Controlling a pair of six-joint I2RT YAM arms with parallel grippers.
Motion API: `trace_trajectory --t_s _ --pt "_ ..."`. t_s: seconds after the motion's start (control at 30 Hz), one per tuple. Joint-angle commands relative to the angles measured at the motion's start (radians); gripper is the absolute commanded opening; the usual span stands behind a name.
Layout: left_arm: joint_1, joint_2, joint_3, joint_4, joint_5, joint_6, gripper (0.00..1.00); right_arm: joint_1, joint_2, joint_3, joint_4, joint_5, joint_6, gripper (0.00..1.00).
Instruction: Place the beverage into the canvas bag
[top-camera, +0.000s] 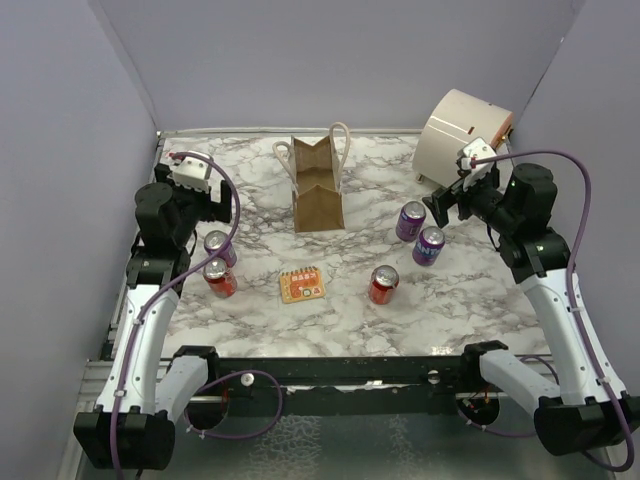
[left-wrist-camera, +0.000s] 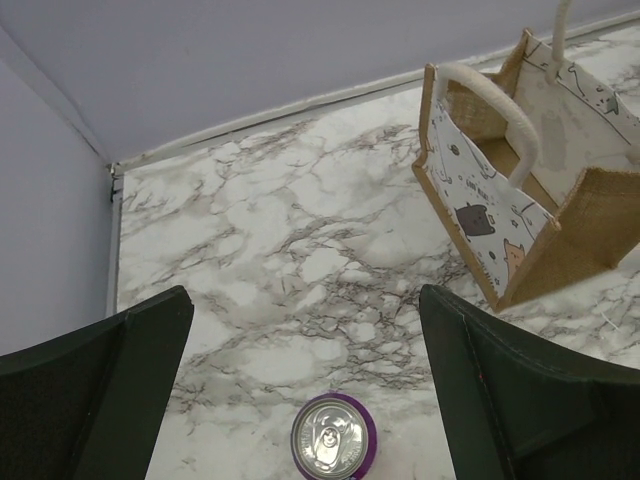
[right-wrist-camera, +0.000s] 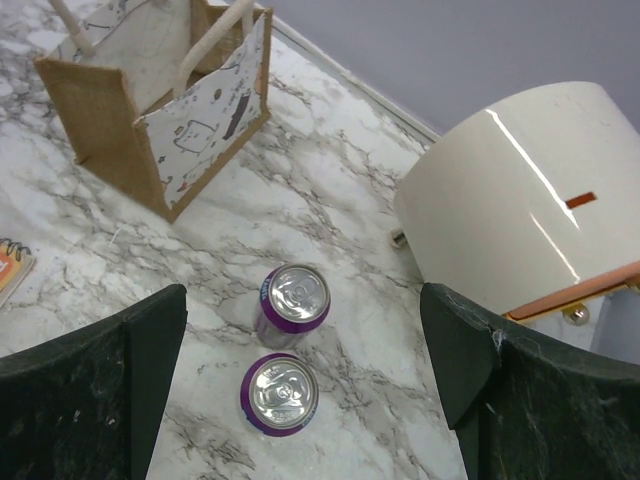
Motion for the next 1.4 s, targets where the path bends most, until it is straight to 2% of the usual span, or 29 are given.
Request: trace_trajectory --t_s 0.0,0.17,0.27,0.43,0.47,0.6,0.77,0.97,1.13,1.37 --pt "-0.008 0.039 0.001 0.026 0.138 0.014 0.99 -0.001 0.010 -0.011 0.022 -0.150 -0.046 0.99" --pt "-0.018 0.104 -0.019 0.057 0.217 -0.014 0.99 -0.001 -0.006 -0.087 0.117 -0.181 -0.021 1.00" --pt "-0.032 0.144 -0.025 0.033 0.280 0.021 0.99 -0.001 -0.017 -0.136 0.157 -0.205 0.005 1.00" --pt "-0.094 0.202 -0.041 -0.132 0.406 0.280 0.99 -0.001 -0.038 -0.180 0.153 -0.214 -0.021 1.00" --pt "-0.181 0.218 -0.080 -0.226 0.384 0.431 0.99 -0.001 -0.036 -0.206 0.160 -0.218 -0.029 1.00" --pt "-0.340 0.247 -0.154 -0.261 0.288 0.554 0.99 -0.001 -0.025 -0.217 0.163 -0.218 -0.036 1.00" --pt "-0.472 0.343 -0.157 -0.227 0.253 0.571 0.99 -0.001 -0.020 -0.225 0.167 -0.209 -0.041 1.00" --pt "-0.584 0.540 -0.083 -0.185 0.237 0.556 0.99 -0.001 -0.025 -0.237 0.174 -0.203 -0.048 1.00" --pt "-0.614 0.692 0.022 -0.197 0.282 0.514 0.99 -0.001 -0.024 -0.247 0.179 -0.200 -0.054 1.00" --pt "-0.629 0.785 0.075 -0.149 0.303 0.489 0.99 -0.001 -0.019 -0.250 0.179 -0.197 -0.063 1.00"
